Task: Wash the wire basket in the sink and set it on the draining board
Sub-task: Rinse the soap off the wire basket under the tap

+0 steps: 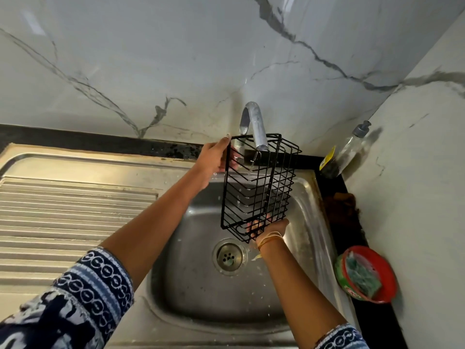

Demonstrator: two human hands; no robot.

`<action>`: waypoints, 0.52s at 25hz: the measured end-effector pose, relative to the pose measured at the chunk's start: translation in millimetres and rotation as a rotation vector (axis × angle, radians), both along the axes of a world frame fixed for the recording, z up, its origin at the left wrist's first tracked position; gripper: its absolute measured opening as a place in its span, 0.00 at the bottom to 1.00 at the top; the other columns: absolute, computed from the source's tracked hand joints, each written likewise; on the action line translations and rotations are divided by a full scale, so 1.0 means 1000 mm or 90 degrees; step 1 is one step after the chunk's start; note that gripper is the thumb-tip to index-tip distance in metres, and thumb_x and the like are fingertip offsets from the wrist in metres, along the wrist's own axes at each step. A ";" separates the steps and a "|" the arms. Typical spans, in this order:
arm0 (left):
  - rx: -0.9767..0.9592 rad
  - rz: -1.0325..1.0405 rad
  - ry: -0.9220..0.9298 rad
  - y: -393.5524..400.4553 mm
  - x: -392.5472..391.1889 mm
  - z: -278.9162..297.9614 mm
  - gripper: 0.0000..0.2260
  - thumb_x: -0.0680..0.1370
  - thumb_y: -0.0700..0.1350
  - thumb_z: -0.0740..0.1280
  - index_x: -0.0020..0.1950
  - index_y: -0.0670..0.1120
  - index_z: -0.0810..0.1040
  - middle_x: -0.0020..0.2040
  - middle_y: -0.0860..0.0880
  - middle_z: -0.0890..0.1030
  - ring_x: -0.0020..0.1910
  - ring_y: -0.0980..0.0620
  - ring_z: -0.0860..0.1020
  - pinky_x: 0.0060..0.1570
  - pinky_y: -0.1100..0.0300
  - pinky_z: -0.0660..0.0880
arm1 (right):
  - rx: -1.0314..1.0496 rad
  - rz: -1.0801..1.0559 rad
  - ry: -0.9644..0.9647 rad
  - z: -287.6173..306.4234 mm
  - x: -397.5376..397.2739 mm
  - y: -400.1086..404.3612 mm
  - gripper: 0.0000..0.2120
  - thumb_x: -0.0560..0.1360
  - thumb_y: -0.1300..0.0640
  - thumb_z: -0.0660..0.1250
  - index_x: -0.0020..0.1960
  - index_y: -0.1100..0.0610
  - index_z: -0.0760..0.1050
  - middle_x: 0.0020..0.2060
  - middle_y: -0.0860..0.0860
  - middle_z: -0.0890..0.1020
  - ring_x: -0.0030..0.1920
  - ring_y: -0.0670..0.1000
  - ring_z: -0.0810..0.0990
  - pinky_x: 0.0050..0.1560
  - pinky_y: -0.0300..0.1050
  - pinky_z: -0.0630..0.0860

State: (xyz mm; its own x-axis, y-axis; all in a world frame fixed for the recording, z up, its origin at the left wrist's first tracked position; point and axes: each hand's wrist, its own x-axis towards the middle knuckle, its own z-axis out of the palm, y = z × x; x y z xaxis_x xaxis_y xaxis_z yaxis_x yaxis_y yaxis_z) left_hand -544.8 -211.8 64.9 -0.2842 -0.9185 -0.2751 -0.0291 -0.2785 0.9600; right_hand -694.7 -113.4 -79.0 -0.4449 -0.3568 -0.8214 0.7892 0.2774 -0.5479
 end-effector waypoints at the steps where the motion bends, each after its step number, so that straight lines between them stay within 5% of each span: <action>1: 0.007 -0.004 0.016 0.006 -0.005 -0.004 0.20 0.82 0.56 0.57 0.49 0.42 0.79 0.39 0.46 0.82 0.33 0.50 0.81 0.41 0.55 0.79 | 0.000 -0.007 -0.037 0.005 0.006 0.002 0.19 0.77 0.38 0.48 0.53 0.52 0.67 0.48 0.55 0.72 0.37 0.53 0.72 0.39 0.49 0.72; 2: 0.005 -0.004 0.020 0.012 -0.011 -0.009 0.17 0.82 0.55 0.57 0.49 0.43 0.77 0.39 0.46 0.81 0.34 0.50 0.79 0.40 0.55 0.78 | -0.022 -0.024 -0.089 0.012 0.012 0.003 0.22 0.77 0.37 0.47 0.54 0.52 0.68 0.50 0.56 0.72 0.40 0.55 0.73 0.42 0.51 0.72; 5: -0.034 0.025 0.019 0.030 -0.021 -0.015 0.10 0.82 0.51 0.59 0.58 0.46 0.71 0.44 0.50 0.76 0.39 0.57 0.74 0.42 0.64 0.72 | -0.070 -0.059 -0.213 0.026 0.023 0.006 0.33 0.76 0.33 0.45 0.71 0.54 0.65 0.70 0.58 0.66 0.67 0.62 0.69 0.62 0.58 0.68; 8: -0.075 -0.069 0.008 0.035 -0.011 -0.033 0.30 0.76 0.53 0.67 0.74 0.48 0.58 0.58 0.55 0.72 0.53 0.62 0.73 0.54 0.66 0.66 | -0.069 -0.119 -0.261 0.040 0.030 0.011 0.32 0.76 0.34 0.45 0.68 0.54 0.67 0.76 0.57 0.59 0.74 0.60 0.60 0.71 0.57 0.60; 10: -0.111 -0.111 -0.067 0.035 -0.005 -0.043 0.47 0.67 0.55 0.73 0.78 0.53 0.48 0.68 0.49 0.69 0.62 0.52 0.72 0.62 0.58 0.70 | -0.070 -0.143 -0.280 0.046 0.031 0.011 0.32 0.76 0.35 0.45 0.71 0.53 0.64 0.77 0.56 0.56 0.76 0.58 0.55 0.73 0.57 0.54; 13: -0.100 -0.113 -0.118 0.030 0.001 -0.043 0.48 0.70 0.44 0.73 0.79 0.50 0.43 0.67 0.44 0.69 0.63 0.47 0.72 0.66 0.50 0.69 | -0.071 -0.154 -0.277 0.050 0.033 0.014 0.35 0.75 0.36 0.45 0.76 0.53 0.55 0.77 0.57 0.56 0.76 0.60 0.56 0.73 0.61 0.56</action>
State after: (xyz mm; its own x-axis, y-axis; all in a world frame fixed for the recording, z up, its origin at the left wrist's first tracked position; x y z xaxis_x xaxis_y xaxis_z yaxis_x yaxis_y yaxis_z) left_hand -544.2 -181.5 22.4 -0.4020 -0.8946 -0.1954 -0.2431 -0.1015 0.9647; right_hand -661.3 -99.1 -29.4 -0.1511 -0.3826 -0.9115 0.9852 0.0169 -0.1704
